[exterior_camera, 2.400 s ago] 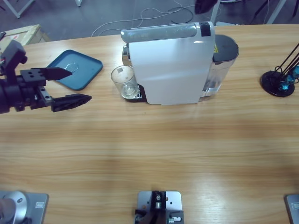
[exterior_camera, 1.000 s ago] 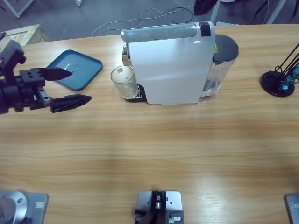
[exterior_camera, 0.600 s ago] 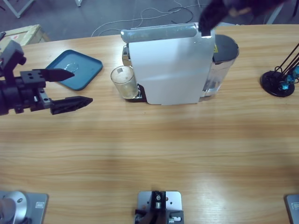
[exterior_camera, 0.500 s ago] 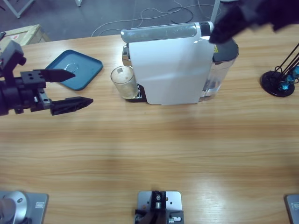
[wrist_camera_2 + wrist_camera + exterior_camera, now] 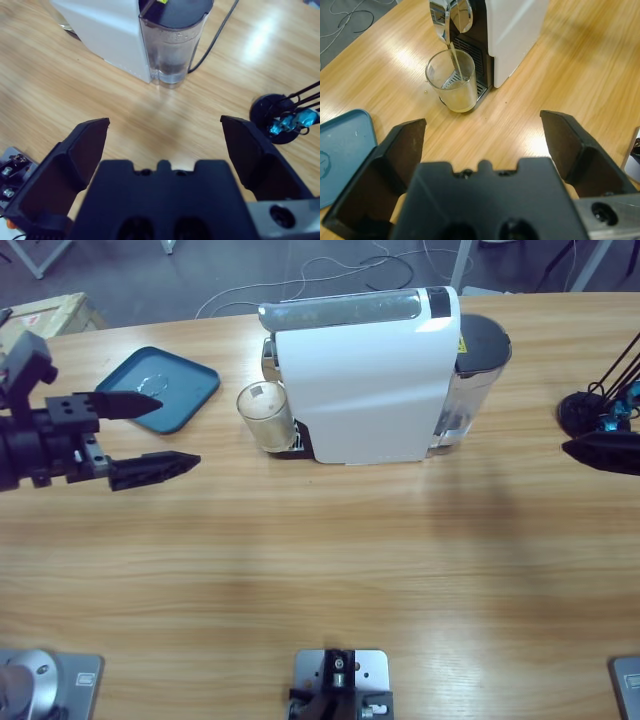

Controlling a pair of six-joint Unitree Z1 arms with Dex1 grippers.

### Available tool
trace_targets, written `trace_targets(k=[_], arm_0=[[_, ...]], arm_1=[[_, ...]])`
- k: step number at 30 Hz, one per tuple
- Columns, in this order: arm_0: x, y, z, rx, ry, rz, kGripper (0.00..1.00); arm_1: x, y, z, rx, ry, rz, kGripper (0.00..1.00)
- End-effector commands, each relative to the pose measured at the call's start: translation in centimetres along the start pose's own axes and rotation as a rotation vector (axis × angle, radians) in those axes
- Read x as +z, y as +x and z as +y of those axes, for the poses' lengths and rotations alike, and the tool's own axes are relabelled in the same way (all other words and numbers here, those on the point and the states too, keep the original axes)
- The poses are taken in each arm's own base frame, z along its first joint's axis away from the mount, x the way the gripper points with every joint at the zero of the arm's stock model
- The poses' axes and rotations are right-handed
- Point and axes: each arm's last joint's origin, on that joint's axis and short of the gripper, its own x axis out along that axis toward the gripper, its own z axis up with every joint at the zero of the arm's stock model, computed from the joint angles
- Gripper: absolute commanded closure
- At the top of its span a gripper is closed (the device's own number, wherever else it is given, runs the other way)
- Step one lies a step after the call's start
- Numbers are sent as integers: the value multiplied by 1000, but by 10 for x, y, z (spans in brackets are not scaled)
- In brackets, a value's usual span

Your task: Pour coffee

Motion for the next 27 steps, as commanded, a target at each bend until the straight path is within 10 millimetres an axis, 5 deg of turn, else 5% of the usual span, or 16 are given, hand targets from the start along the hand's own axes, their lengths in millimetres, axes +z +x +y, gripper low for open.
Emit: trace_targets(k=[1, 27], arm_0=[[-14, -2, -7, -35, -13, 33, 13], [-13, -6, -8, -26, -8, 17, 13]], arm_1=[[-10, 4, 1, 15, -28, 18, 0], [-10, 7, 3, 49, -53, 39, 0]])
